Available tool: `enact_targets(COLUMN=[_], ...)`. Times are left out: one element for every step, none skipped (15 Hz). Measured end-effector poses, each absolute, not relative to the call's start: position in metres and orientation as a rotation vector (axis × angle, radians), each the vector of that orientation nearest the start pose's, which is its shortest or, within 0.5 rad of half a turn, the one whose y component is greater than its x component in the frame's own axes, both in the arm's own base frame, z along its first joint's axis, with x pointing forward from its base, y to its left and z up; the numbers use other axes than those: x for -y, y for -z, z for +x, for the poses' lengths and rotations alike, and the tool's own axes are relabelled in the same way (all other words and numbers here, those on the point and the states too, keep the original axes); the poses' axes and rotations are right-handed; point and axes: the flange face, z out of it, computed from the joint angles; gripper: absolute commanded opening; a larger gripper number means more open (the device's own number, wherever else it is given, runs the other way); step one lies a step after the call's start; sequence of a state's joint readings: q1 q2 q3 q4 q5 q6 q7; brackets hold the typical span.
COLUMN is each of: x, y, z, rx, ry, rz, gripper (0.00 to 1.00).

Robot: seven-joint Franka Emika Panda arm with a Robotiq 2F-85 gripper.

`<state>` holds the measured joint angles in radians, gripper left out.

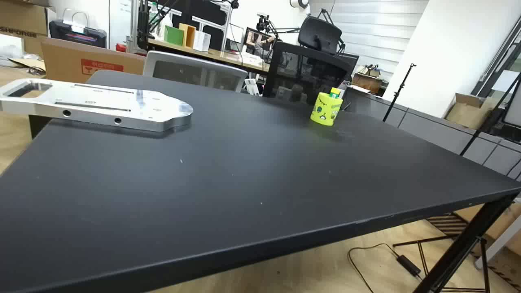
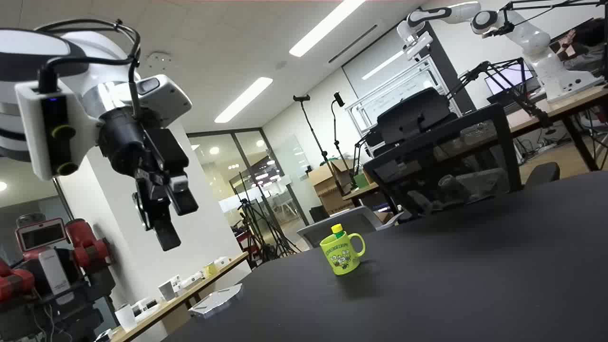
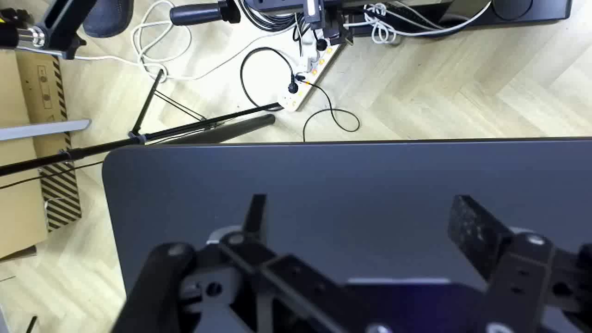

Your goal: Take the glue stick out of the mug and put it on the table

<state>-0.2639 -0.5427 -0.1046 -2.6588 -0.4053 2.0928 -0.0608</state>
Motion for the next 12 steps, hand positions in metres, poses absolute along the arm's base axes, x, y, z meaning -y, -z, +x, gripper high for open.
enact_targets(x=[0.1488, 0.1488, 0.1488, 0.1488, 0.1488, 0.1488, 0.1488, 0.1488, 0.1488, 0.1488, 0.1484, 0.1475], y=[-0.4099, -0.4099, -0.4099, -0.4099, -0.4099, -0.4099, -0.4099, -0.4099, -0.4099, -0.4099, -0.4098, -0.4094], z=[0.3355, 0.3355, 0.3355, 0.3355, 0.3355, 0.3355, 0.3355, 0.3355, 0.3355, 0.3355, 0.3363, 0.3388], rx=[-0.144, -0.144, -0.144, -0.144, -0.144, -0.144, -0.144, -0.144, -0.144, -0.144, -0.132, -0.097], ry=[-0.138, -0.138, -0.138, -0.138, -0.138, -0.138, -0.138, -0.138, -0.138, -0.138, -0.131, -0.115], rz=[-3.420, -3.420, -3.420, -3.420, -3.420, -3.420, -3.420, -3.420, -3.420, -3.420, -3.420, -3.418], gripper=[1.00, 1.00, 1.00, 1.00, 1.00, 1.00, 1.00, 1.00, 1.00, 1.00, 1.00, 1.00])
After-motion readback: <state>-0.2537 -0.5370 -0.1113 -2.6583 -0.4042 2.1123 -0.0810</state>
